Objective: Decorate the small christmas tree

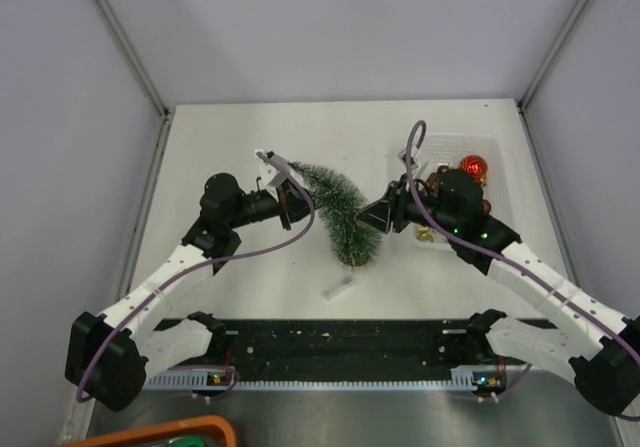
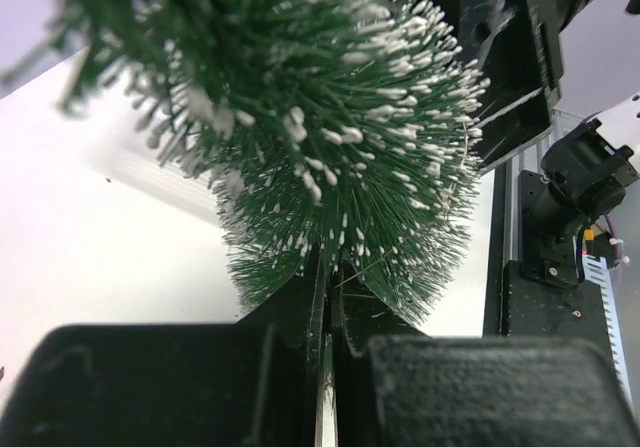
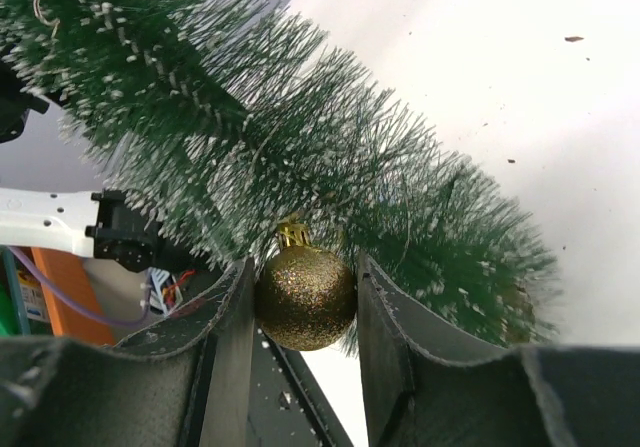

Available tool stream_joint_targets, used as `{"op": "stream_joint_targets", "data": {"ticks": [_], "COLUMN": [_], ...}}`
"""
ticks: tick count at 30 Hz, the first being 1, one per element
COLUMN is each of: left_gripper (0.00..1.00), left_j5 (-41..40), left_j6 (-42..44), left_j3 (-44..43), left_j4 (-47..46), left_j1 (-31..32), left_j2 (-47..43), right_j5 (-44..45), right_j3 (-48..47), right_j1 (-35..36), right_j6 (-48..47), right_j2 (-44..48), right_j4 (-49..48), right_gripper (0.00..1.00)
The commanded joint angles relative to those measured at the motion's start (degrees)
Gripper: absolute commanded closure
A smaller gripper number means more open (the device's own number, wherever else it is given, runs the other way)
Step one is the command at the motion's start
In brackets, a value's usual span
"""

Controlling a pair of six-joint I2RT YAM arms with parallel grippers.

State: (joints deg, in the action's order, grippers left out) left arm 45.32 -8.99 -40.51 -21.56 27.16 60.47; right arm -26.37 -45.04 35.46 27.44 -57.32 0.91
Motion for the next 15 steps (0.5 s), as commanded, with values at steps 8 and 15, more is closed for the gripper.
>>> {"op": "stream_joint_targets", "data": {"ticks": [8, 15], "left_gripper": [1.0, 1.0], "left_j5": [-2.96, -1.99], "left_j6": [2.14, 3.19], "left_j3": [2.45, 2.72], "left_j4": [-1.46, -0.24], "left_j1": [-0.09, -0.17], "left_j2": [-3.51, -4.31], "right_j5": [0.98, -3.94], "right_j3": [-11.03, -15.6], "right_j1": [-1.27, -1.27], "right_j6": [-8.71, -11.79], "right_j2": [6.26, 2.83], "right_j4": [16.93, 19.48], "right_gripper": [0.84, 0.83]}}
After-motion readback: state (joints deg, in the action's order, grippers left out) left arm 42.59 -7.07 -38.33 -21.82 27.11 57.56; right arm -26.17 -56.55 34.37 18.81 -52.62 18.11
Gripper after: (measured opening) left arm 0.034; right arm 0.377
